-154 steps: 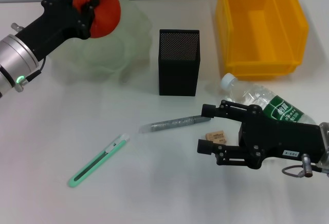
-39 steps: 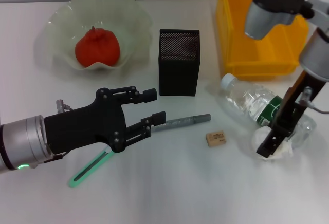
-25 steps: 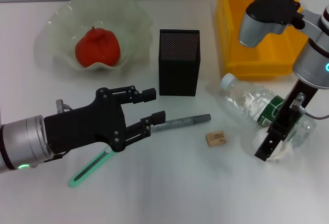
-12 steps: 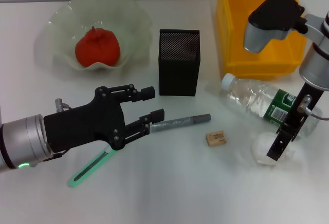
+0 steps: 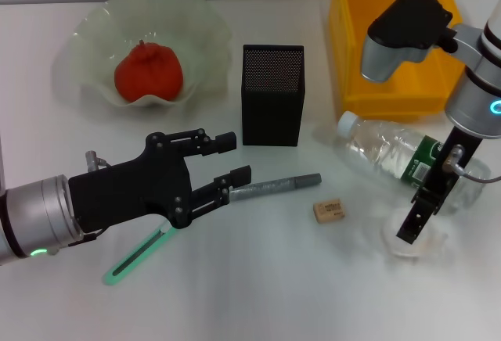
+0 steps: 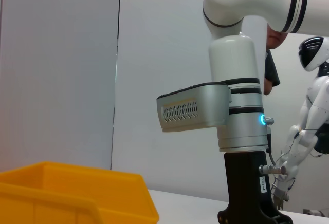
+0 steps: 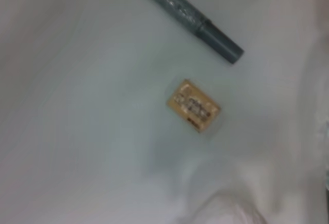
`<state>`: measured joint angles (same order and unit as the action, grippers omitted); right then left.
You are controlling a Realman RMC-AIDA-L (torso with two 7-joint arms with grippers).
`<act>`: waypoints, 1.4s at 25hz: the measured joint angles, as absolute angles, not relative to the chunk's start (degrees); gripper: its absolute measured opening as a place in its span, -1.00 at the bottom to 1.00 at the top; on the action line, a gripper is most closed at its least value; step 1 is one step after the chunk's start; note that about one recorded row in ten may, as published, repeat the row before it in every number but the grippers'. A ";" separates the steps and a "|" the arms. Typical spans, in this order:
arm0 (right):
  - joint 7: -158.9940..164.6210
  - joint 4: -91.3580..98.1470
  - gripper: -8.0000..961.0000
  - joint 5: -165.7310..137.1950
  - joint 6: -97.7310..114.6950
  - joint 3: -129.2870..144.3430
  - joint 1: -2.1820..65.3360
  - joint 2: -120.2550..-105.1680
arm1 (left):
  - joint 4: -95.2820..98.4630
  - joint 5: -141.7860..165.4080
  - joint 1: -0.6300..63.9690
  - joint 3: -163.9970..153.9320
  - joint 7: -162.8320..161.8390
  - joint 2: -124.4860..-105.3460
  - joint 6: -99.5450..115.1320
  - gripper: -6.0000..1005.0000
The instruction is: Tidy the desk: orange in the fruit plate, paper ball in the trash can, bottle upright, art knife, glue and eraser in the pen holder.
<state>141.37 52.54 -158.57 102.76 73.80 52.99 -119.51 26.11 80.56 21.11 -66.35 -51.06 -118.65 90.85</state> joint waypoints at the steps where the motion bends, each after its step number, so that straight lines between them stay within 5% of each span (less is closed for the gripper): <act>1: 141.36 52.13 0.66 -158.14 102.73 73.78 53.26 -119.53 | 26.10 80.55 21.11 -66.35 -51.06 -118.65 90.85 -0.07; 19: 139.99 47.95 0.55 -157.84 101.38 73.92 54.49 -119.53 | 26.01 80.53 21.17 -66.35 -50.38 -118.74 90.70 -0.07; 24: 139.97 47.88 0.15 -157.84 101.27 74.24 54.49 -119.53 | 26.01 80.50 21.19 -66.35 -50.36 -118.74 90.70 -0.07; 35: 139.70 50.48 -0.09 -155.90 102.21 74.02 53.04 -119.39 | 26.02 80.50 21.27 -66.36 -49.82 -118.74 90.71 -0.07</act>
